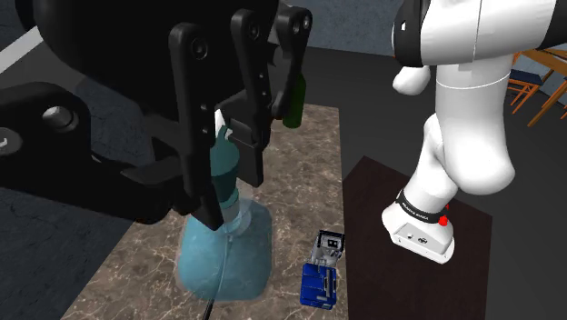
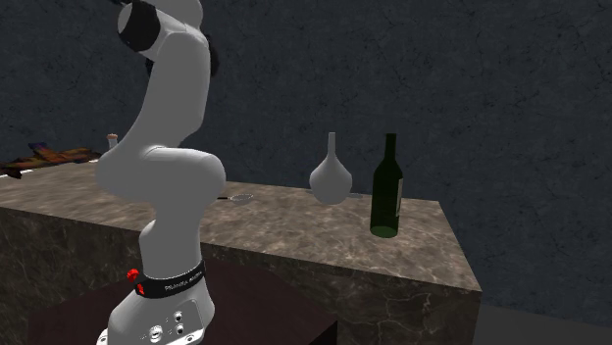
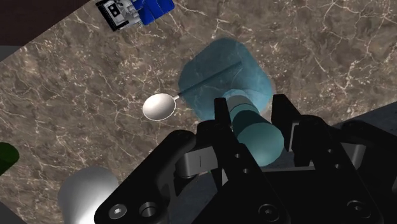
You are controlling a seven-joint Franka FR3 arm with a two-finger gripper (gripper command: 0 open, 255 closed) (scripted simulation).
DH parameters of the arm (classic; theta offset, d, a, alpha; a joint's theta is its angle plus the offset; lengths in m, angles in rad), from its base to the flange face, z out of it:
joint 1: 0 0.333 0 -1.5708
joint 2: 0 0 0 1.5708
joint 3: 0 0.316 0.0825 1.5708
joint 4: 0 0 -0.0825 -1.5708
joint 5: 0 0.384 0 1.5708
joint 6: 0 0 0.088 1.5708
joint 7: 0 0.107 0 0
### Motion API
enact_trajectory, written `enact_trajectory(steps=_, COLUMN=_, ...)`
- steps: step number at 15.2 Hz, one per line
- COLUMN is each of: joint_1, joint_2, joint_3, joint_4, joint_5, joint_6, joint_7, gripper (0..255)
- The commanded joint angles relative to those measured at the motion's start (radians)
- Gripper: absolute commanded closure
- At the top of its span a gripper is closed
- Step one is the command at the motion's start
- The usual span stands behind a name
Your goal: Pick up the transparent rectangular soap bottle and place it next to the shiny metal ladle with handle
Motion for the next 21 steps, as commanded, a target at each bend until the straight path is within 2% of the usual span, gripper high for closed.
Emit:
enact_trajectory(steps=1, joint_1=-0.04, joint_2=-0.016, joint_3=0.012, joint_4=-0.06, joint_5=0.02, joint_6=0.041, joint_7=0.002, gripper=255)
enact_trajectory(steps=5, joint_1=-0.132, joint_2=-0.061, joint_3=0.04, joint_4=-0.192, joint_5=0.067, joint_6=0.129, joint_7=-0.004, gripper=255)
enact_trajectory(steps=10, joint_1=-0.219, joint_2=-0.106, joint_3=0.064, joint_4=-0.325, joint_5=0.112, joint_6=0.225, joint_7=-0.015, gripper=255)
enact_trajectory(steps=21, joint_1=-0.339, joint_2=-0.171, joint_3=0.096, joint_4=-0.55, joint_5=0.17, joint_6=0.406, joint_7=-0.036, gripper=255)
